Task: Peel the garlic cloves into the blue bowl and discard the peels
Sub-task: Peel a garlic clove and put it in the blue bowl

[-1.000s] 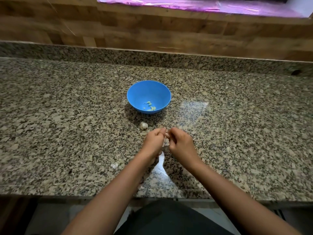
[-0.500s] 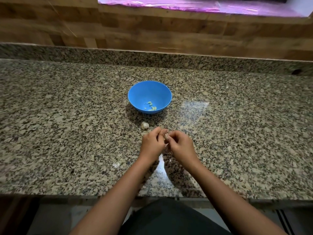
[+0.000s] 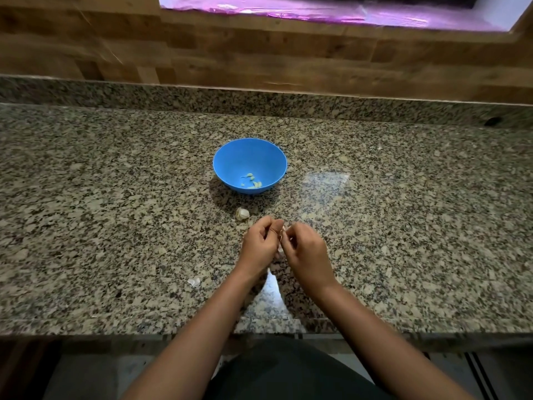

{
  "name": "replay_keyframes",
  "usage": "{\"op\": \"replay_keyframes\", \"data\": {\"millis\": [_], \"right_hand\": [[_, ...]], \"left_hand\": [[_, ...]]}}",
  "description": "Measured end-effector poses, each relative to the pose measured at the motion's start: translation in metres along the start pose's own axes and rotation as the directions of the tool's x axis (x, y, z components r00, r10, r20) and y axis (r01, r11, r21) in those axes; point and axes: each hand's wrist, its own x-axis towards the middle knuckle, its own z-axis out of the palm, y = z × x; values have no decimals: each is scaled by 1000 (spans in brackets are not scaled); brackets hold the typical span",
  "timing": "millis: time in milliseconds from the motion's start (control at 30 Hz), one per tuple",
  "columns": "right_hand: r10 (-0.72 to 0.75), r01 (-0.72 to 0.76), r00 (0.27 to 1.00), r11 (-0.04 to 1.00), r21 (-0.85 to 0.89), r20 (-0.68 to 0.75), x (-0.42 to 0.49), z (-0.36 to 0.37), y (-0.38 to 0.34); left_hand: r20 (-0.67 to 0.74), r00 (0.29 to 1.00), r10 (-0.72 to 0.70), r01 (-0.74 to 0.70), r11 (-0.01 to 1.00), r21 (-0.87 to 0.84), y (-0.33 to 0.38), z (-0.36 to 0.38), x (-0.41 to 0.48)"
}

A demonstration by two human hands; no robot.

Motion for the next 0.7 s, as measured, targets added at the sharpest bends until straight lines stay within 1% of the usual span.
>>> {"op": "replay_keyframes", "data": {"millis": [33, 67, 100, 133, 167, 200, 233, 267, 300, 367, 467, 533, 600, 667, 700], "right_hand": [[111, -110, 994, 985, 130, 2, 1, -2, -1], [248, -249, 968, 917, 313, 44, 3, -7, -3], [360, -377, 924, 791, 482, 132, 6, -13, -6], [424, -472, 876, 650, 596, 231, 10, -20, -7], [437, -533, 839, 546, 646, 323, 15, -26, -7], [417, -572, 817, 495, 654, 399, 19, -33, -7], [375, -583, 813, 510, 633, 445, 22, -38, -7], [332, -573, 818, 550, 608, 470, 25, -43, -9], [308, -556, 826, 585, 590, 473, 27, -44, -11], [329, -547, 834, 598, 586, 443, 29, -44, -13], [374, -542, 840, 609, 579, 393, 29, -40, -15], [395, -517, 856, 655, 551, 334, 24, -35, -16], [412, -489, 872, 714, 501, 264, 19, -29, -15], [432, -484, 874, 734, 477, 221, 14, -22, -13], [444, -491, 869, 723, 485, 218, 13, -20, -11]], "left_hand": [[30, 1000, -6, 8, 999, -43, 0, -1, 0], [57, 998, -18, 23, 995, -96, 1, -2, 0], [80, 996, -29, 40, 990, -138, 1, -5, 1], [102, 994, -39, 55, 986, -156, 2, -8, 1], [128, 991, -46, 65, 986, -152, 3, -12, 2], [158, 986, -45, 67, 988, -136, 5, -14, 2], [186, 982, -42, 64, 991, -115, 7, -16, 3], [208, 977, -35, 56, 994, -93, 9, -18, 4], [226, 974, -28, 44, 997, -70, 11, -19, 5], [236, 972, -14, 13, 1000, 6, 14, -20, 6], [149, 988, 30, -53, 987, 153, 11, -17, 7], [85, 994, 65, -82, 971, 225, 6, -14, 6], [56, 995, 82, -95, 955, 282, 2, -11, 3], [36, 996, 80, -87, 952, 294, 1, -8, -1], [31, 997, 73, -79, 961, 266, 2, -8, -2]]}}
